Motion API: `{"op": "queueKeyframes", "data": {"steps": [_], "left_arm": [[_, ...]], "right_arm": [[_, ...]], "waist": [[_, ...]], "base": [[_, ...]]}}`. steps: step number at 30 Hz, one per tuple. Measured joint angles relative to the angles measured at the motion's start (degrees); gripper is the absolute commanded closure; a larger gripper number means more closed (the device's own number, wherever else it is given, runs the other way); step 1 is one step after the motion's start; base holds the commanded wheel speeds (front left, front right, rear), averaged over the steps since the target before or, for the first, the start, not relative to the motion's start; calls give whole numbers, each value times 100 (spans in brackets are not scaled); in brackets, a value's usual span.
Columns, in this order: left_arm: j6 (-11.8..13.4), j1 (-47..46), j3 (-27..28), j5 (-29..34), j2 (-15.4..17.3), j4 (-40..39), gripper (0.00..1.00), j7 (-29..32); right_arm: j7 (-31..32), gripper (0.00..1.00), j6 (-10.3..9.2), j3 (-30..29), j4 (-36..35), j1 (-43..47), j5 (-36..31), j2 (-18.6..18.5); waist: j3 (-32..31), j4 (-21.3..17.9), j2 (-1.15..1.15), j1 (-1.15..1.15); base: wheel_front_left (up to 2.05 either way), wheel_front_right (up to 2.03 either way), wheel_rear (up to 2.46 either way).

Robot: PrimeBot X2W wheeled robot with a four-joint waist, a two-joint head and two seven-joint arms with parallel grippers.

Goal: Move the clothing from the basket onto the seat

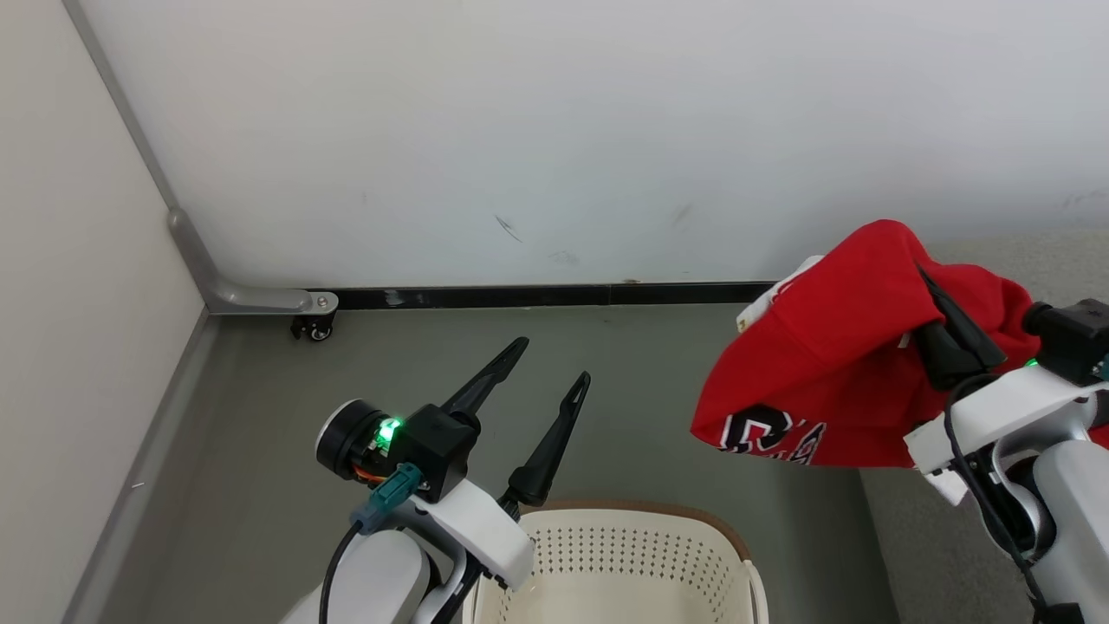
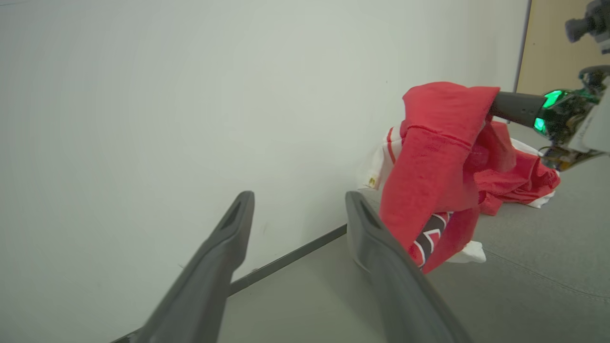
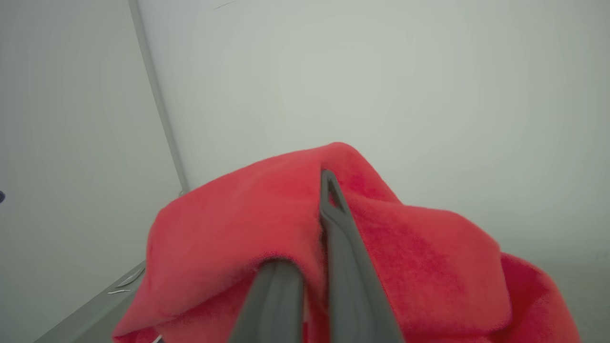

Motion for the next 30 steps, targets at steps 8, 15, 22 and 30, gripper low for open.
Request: {"op": "queueKeyframes", "data": {"steps": [8, 15, 22, 30], "left_arm": [[-1, 151, 10, -3, 12, -7, 0, -53], [-7, 163, 7, -49, -2, -11, 0, -77], [-78, 240, -43, -53, -8, -9, 0, -130], [-154, 268, -105, -65, -60, 26, 0, -157]], "right_arm": [[-1, 100, 0, -508, -203, 383, -143, -80], [-2, 100, 0, -980, -477, 788, -238, -143], [-9, 100, 0, -1336, -794, 1170, -378, -135], [-9, 100, 0, -1673, -1154, 1572, -497, -78]], "waist": [[-10, -21, 0, 0], [-15, -101, 0, 0], [-14, -232, 0, 0], [-16, -451, 0, 0]], "base": [[0, 0, 0], [0, 0, 0], [0, 0, 0], [0, 0, 0]]}}
